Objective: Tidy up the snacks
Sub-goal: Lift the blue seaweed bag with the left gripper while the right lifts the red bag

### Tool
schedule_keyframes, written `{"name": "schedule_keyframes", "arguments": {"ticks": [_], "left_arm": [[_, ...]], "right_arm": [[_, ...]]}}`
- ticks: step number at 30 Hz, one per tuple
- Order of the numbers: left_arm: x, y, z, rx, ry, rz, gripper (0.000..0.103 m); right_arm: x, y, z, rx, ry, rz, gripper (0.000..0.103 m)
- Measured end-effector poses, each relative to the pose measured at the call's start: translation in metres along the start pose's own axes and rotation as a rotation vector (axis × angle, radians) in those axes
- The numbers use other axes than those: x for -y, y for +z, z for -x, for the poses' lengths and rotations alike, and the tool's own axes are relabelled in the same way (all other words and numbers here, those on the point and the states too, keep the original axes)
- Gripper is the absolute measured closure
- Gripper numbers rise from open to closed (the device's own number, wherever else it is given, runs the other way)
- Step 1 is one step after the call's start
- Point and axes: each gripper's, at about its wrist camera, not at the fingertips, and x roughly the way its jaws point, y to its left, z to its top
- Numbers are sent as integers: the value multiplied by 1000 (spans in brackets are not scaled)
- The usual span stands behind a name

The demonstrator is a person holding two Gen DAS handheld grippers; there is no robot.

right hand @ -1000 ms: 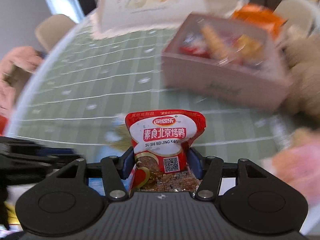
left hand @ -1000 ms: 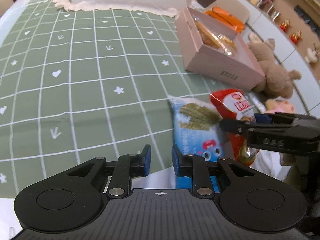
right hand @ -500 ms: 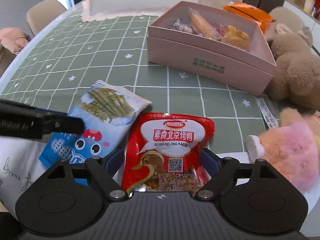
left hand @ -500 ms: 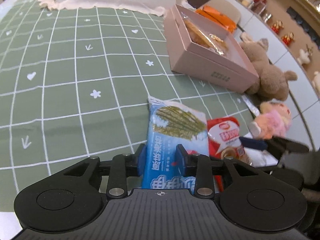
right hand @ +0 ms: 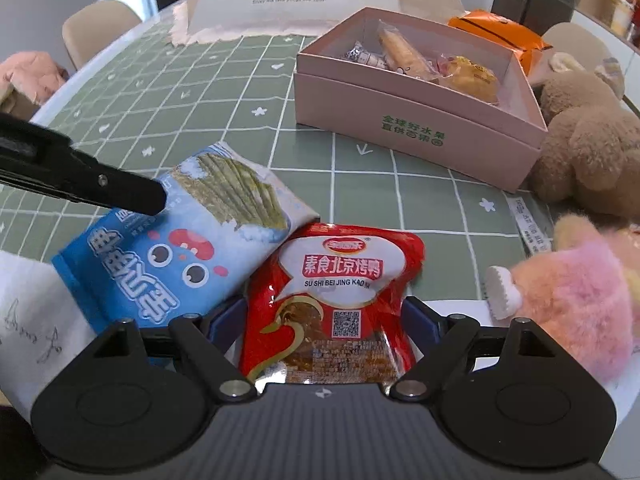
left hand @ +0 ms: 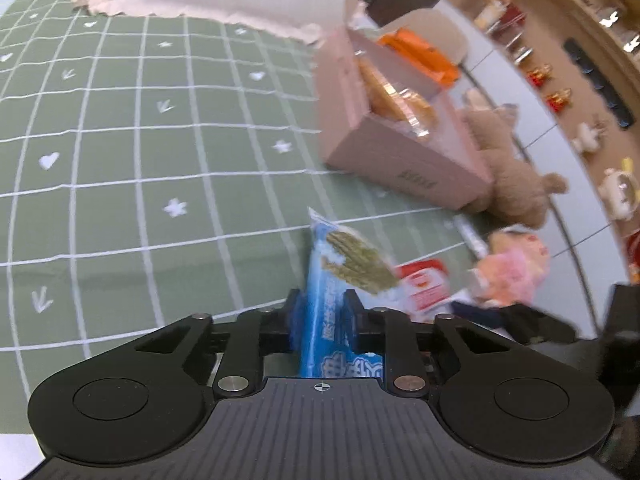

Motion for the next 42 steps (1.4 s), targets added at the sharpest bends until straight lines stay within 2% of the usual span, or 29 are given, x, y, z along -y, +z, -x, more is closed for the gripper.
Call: {"name": "schedule_keyframes", "arguments": {"ticks": [3, 6, 9, 13, 16, 18, 19, 21, 25, 27, 30, 32, 35, 38, 40, 42], "left_arm": [[-4, -3, 0, -1, 43, -24, 78], [-13, -3, 2, -2, -3, 8, 78], [-13, -2, -1, -10, -21, 5, 77], [-10, -2, -6, -28, -21, -20, 77], [-11, -2, -11, -52, -32, -21, 76], [-8, -1, -16, -71, -77, -20, 74], [-6, -1, -20, -79, -103, -20, 73], [2, 1, -30, -85, -132, -36, 61], [13, 6, -43, -77, -158, -42, 65], [19, 6, -47, -91, -178, -52, 83], [17, 2, -50, -139, -216, -14, 85], [18, -2, -44, -133, -188, -35, 85], [16, -4, -23, -98, -91, -72, 85], [6, -3, -5, -71, 22, -72, 85], [1, -2, 2, -59, 72, -59, 85], [-3, -2, 5, -52, 108, -48, 85]], "right_arm": [[9, 1, 11, 25, -13, -53, 19], [11, 4, 22, 64, -2, -88, 19], [2, 7, 19, 60, 41, -71, 19], [-14, 4, -1, 32, -26, 9, 17], [-7, 5, -1, 29, -7, -17, 17], [-4, 4, -3, 26, 1, -27, 16], [-2, 4, -4, 25, 2, -32, 16], [-2, 3, -4, 31, 1, -34, 16], [-1, 0, -2, 34, 3, -40, 16], [2, -2, -1, 35, 10, -50, 16], [5, -6, -6, 10, -2, -46, 13], [6, -7, -5, 12, 4, -41, 13], [8, -9, -4, 16, 15, -35, 13], [8, -11, -6, 26, 20, -47, 6], [7, -12, -9, 38, 13, -45, 0], [6, -14, -9, 55, 8, -45, 0]]}}
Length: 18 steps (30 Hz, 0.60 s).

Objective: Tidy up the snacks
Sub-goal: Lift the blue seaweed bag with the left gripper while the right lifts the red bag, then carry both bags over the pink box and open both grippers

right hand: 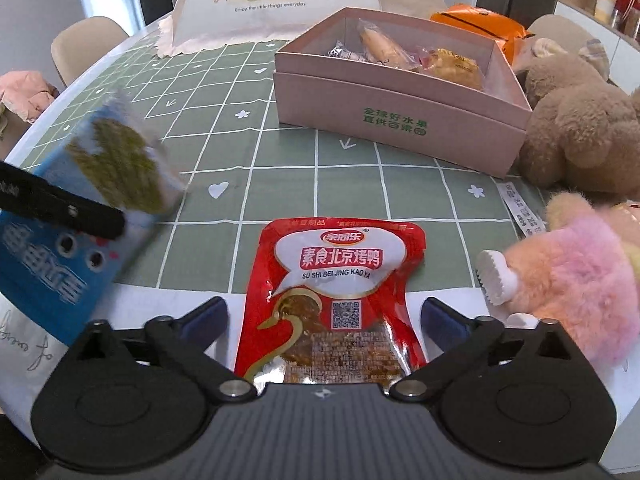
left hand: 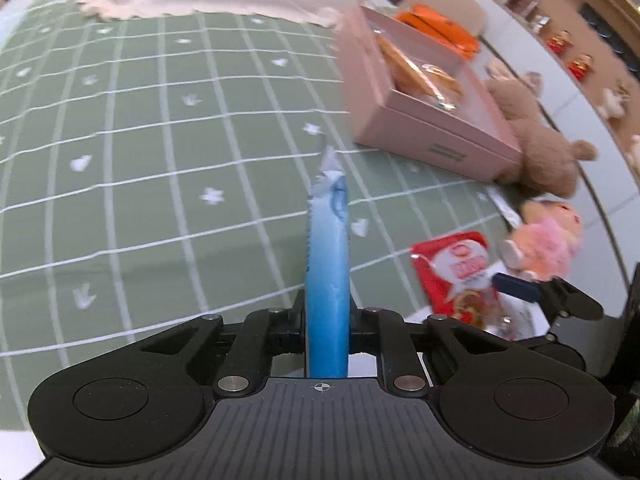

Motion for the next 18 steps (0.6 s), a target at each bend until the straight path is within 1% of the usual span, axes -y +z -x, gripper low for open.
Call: {"name": "schedule_keyframes", "arguments": {"ticks": [2, 5, 6, 7, 9, 10, 13, 16, 18], "left_arm": [[1, -1, -1, -3, 8, -3, 85], [5, -3, -4, -19, 1, -14, 85], [7, -4, -6, -22, 1, -18, 85], [8, -4, -6, -24, 0, -22, 85], [9, -5, -7, -26, -4, -27, 85], [9, -5, -7, -27, -4, -29, 85], [10, -5, -9, -32, -6, -31, 85], [10, -7, -11, -42, -14, -34, 85], [12, -8, -8, -35, -53, -39, 86]], "right_arm": [[1, 2, 0, -8, 3, 4, 0], [2, 7, -2, -43, 16, 10, 0], [3, 10, -2, -53, 20, 9, 2], [4, 13, -1, -55, 13, 10, 12], [4, 21, 4, -66, 19, 29, 28], [4, 24, 8, -68, 16, 28, 44], [10, 33, 23, -55, 70, -6, 50], [16, 41, 44, -1, 76, -25, 52], [22, 46, 57, 24, 83, -44, 53]]}}
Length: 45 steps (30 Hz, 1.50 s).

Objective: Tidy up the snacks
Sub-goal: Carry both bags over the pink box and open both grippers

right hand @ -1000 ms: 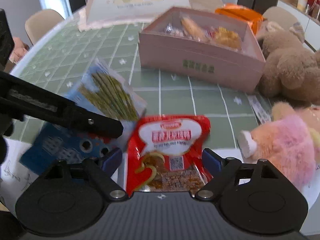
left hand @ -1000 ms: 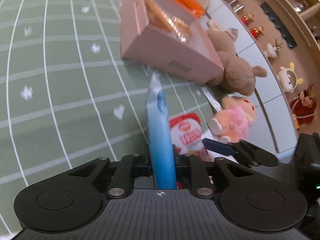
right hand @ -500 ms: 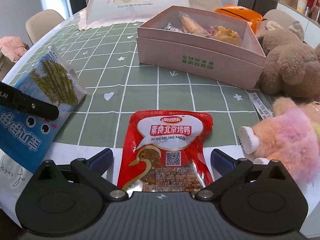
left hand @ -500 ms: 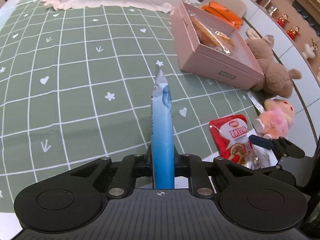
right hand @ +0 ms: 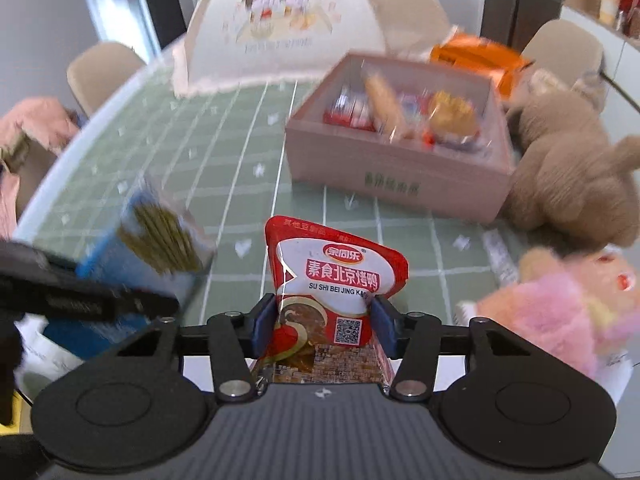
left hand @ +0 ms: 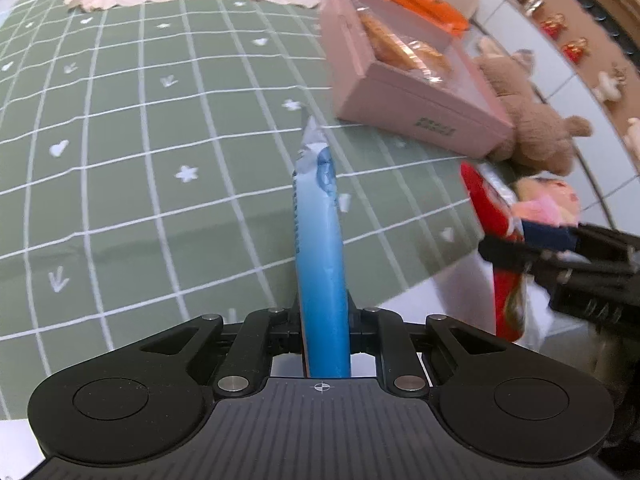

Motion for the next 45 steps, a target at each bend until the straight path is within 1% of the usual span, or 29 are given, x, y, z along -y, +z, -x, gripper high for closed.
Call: {"name": "schedule_keyframes", "arguments": {"ticks": [2, 4, 5, 7, 10, 11, 13, 14, 15, 16, 17, 18, 19, 20, 21, 24, 27, 29, 31, 33, 34, 36, 38, 39, 41, 42, 43, 45], "left_arm": [[5, 4, 11, 23, -68, -7, 86], [15, 17, 28, 64, -134, -18, 86], [23, 30, 42, 106, -174, -33, 86], [40, 57, 67, 196, -228, -71, 86], [68, 103, 95, 317, -285, -128, 86], [78, 122, 101, 363, -318, -123, 86], [87, 156, 101, 449, -404, -51, 84], [87, 172, 95, 472, -431, -7, 81], [86, 186, 85, 472, -435, 26, 81], [84, 198, 72, 457, -414, 55, 80], [81, 203, 63, 443, -374, 67, 79], [78, 202, 56, 439, -320, 67, 79], [73, 198, 52, 443, -287, 61, 79], [65, 188, 49, 445, -260, 57, 79], [56, 180, 47, 434, -250, 61, 79], [30, 149, 38, 372, -210, 91, 79], [6, 114, 36, 313, -151, 106, 79], [-6, 96, 39, 291, -137, 137, 79], [-12, 87, 41, 288, -147, 165, 79], [-11, 82, 45, 292, -163, 166, 79], [-9, 81, 47, 294, -169, 159, 79], [-3, 79, 51, 295, -184, 148, 79], [2, 76, 55, 301, -186, 131, 79], [4, 75, 56, 304, -175, 118, 79], [5, 69, 54, 305, -122, 82, 79], [4, 66, 50, 301, -94, 67, 79], [2, 61, 46, 292, -62, 54, 79], [-2, 52, 37, 275, -23, 41, 79]], "right_arm": [[8, 6, 16, 31, -2, -19, 54], [17, 11, 32, 63, -13, -38, 54], [21, 14, 40, 82, -18, -45, 54], [29, 18, 55, 124, -36, -58, 54], [39, 27, 76, 181, -57, -76, 54], [41, 30, 81, 197, -64, -81, 54], [43, 33, 89, 224, -89, -78, 54], [43, 34, 91, 230, -104, -75, 54], [43, 34, 92, 230, -118, -75, 54], [45, 34, 93, 229, -130, -75, 54], [46, 33, 94, 228, -142, -78, 54], [49, 30, 96, 226, -151, -84, 54], [53, 28, 96, 222, -159, -97, 54], [57, 24, 96, 213, -164, -114, 53], [61, 23, 95, 202, -170, -130, 53], [75, 17, 90, 167, -193, -172, 53], [73, 28, 98, 196, -211, -136, 54], [68, 53, 102, 235, -192, -94, 53], [62, 87, 101, 258, -183, -60, 54], [57, 132, 91, 264, -170, -44, 52], [56, 153, 83, 269, -142, -44, 43], [59, 189, 67, 256, -81, -75, 29], [63, 207, 59, 250, -42, -116, 29], [66, 209, 57, 257, -32, -130, 29], [68, 202, 58, 291, -46, -156, 24], [69, 193, 56, 307, -53, -166, 18], [70, 184, 56, 315, -60, -172, 15], [64, 160, 41, 316, -115, -160, 15]]}}
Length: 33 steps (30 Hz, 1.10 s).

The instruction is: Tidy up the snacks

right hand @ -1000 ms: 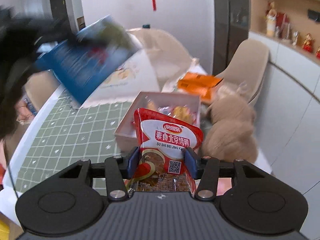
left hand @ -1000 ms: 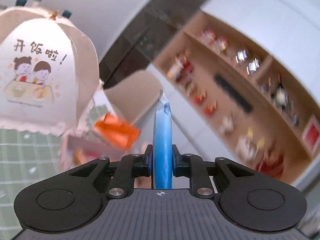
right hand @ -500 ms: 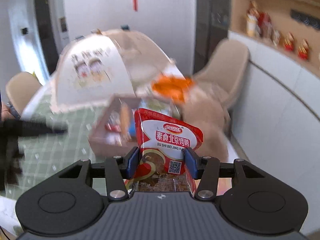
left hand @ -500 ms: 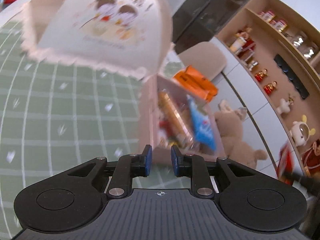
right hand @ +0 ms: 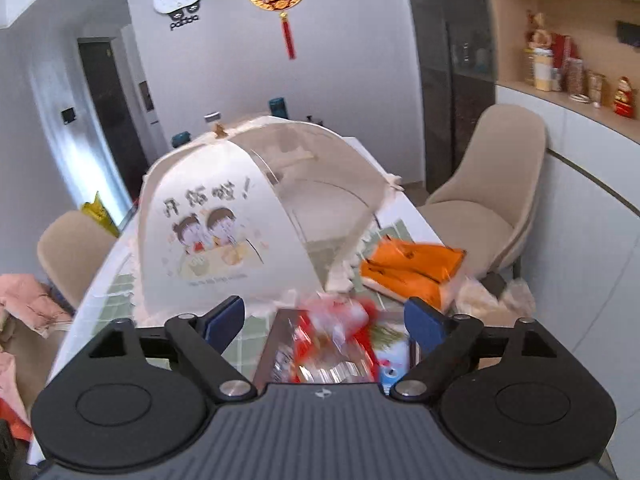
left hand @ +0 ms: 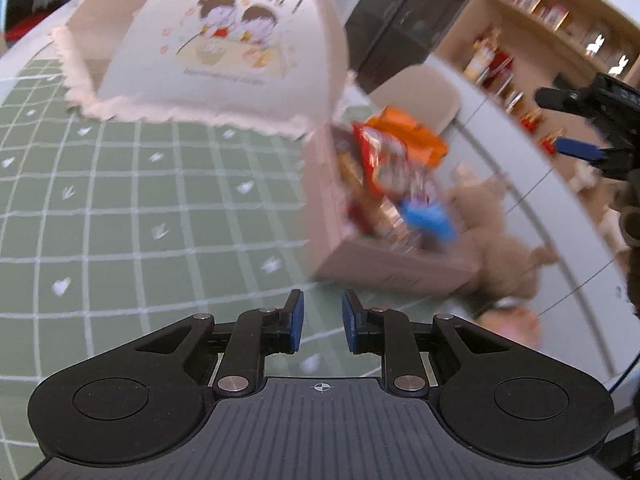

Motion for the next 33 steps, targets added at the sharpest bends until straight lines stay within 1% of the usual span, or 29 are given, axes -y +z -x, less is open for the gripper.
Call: {"name": "schedule_keyframes", "arguments": {"ticks": [2, 3, 4, 6, 9, 11, 12, 17, 19, 21, 22, 24, 25, 28, 33], "left_arm": [[-5, -12, -7, -5, 30, -26, 79], [-6, -17, -10, -3, 49, -44, 79], [-6, -22, -14, 0, 63, -61, 79], [-7, -31, -23, 7, 82, -100, 79], [-5, -41, -37, 17, 116, -178, 79], [-4, -46, -47, 20, 159, -216, 79], [-4, -47, -52, 16, 166, -223, 79], [1, -51, -62, 65, 161, -291, 79], [5, -53, -67, 89, 168, -319, 79], [10, -56, -71, 113, 190, -350, 79], [13, -57, -72, 124, 200, -362, 79], [19, -61, -75, 147, 228, -390, 79], [20, -63, -76, 156, 235, -398, 79], [19, -64, -78, 180, 231, -386, 79], [19, -63, -79, 183, 222, -383, 79]], "right_arm": [[-7, -32, -5, 5, -71, 40, 15], [-12, -54, -10, 3, -103, 59, 15], [-17, -70, -15, -7, -118, 67, 15], [-28, -109, -28, -61, -114, 70, 15], [-45, -152, -53, -163, -80, 82, 15], [-55, -172, -64, -198, -81, 92, 15], [-59, -179, -69, -213, -84, 96, 15], [-67, -200, -85, -257, -87, 83, 15], [-65, -203, -88, -231, -132, 75, 6], [-59, -204, -89, -214, -173, 34, 0], [-55, -207, -89, -181, -189, -2, 0], [-49, -212, -87, -128, -237, -31, 0], [-47, -214, -86, -112, -241, -34, 0], [-48, -216, -87, -99, -241, -27, 0], [-49, -219, -85, -69, -248, -29, 0]]}}
